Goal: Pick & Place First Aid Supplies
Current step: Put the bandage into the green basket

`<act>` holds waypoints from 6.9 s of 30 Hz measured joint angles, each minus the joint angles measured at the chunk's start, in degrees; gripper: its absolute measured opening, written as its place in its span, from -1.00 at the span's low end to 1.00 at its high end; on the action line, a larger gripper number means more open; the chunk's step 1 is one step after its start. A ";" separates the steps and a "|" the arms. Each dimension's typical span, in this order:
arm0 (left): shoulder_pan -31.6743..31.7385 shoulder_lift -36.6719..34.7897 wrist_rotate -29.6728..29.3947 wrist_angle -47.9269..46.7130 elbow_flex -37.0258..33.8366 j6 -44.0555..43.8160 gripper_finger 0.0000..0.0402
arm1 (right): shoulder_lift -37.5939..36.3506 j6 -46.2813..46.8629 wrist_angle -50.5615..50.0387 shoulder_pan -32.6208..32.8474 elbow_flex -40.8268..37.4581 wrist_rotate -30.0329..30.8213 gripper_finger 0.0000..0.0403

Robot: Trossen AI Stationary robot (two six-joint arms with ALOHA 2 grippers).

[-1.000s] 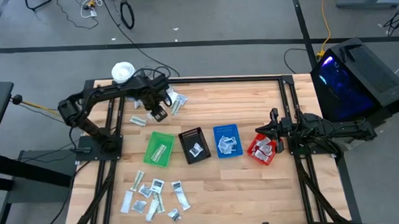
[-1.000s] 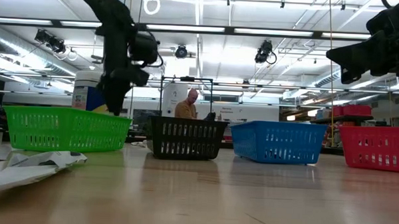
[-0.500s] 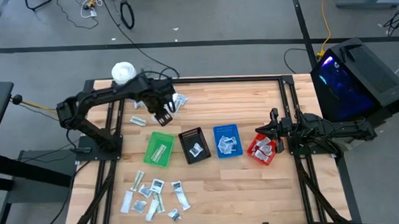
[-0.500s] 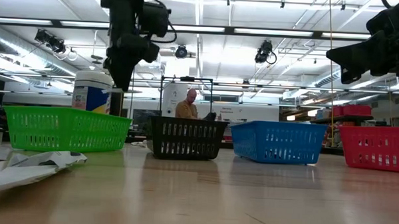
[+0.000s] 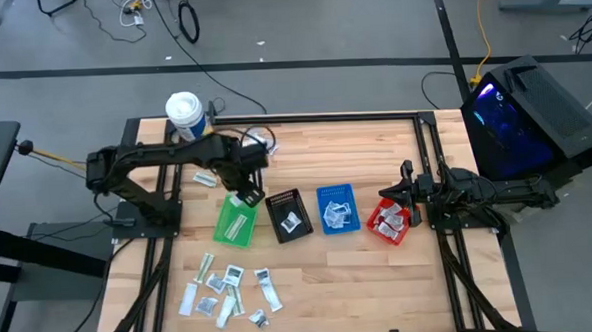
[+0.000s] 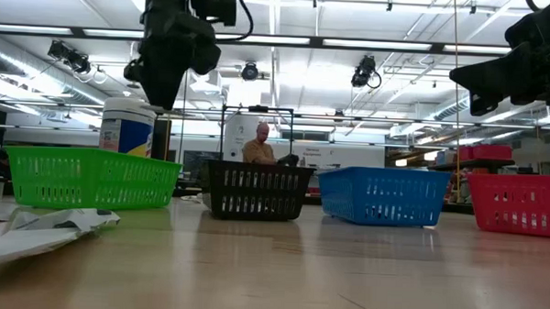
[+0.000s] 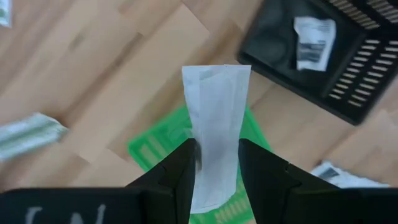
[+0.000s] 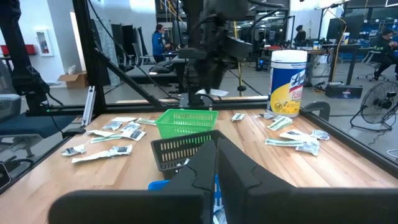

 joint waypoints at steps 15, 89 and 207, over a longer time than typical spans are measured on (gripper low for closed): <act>-11.49 0.02 -1.23 2.08 -2.95 -8.24 -0.35 | 0.00 -0.01 -0.01 -0.01 0.00 0.01 -0.89; 1.15 -8.24 -3.36 11.06 -5.95 7.46 0.33 | 0.00 -0.02 0.01 0.01 0.00 -0.01 -0.89; 21.76 31.67 -7.40 16.45 10.27 2.09 0.32 | 0.00 -0.02 0.00 0.01 0.00 0.01 -0.89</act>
